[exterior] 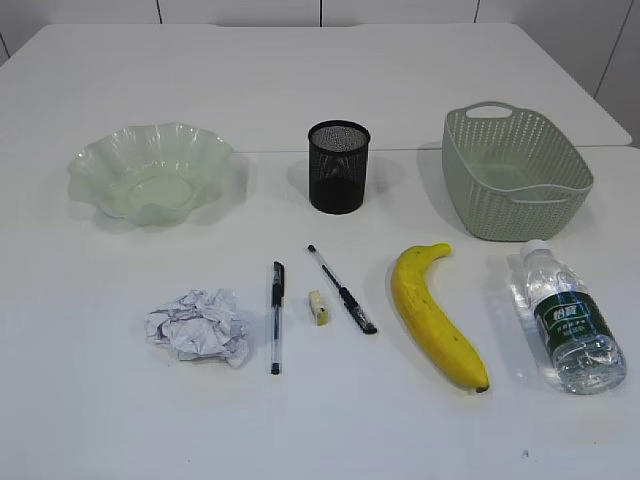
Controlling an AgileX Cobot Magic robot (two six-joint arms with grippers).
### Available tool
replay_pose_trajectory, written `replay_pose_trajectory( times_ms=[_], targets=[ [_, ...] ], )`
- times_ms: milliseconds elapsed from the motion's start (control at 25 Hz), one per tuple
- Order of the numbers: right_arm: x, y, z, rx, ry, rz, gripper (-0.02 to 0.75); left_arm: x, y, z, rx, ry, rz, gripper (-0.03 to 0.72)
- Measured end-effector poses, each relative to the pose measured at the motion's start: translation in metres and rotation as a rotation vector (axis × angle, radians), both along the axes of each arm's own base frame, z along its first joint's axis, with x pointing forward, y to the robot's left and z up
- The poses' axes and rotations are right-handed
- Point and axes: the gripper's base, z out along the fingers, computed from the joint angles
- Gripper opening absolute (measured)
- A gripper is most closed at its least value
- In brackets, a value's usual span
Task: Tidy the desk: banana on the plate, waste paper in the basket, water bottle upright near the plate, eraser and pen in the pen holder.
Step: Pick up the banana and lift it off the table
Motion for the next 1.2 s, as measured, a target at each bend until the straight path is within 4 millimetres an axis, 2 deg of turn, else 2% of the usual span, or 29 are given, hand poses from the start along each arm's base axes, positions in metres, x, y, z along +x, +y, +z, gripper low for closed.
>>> replay_pose_trajectory(
  times_ms=[1200],
  targets=[
    [0.0000,-0.0001,0.0000,-0.001,0.000,-0.001,0.585,0.0000,0.0000,0.0000,0.000,0.000,0.000,0.433]
  ],
)
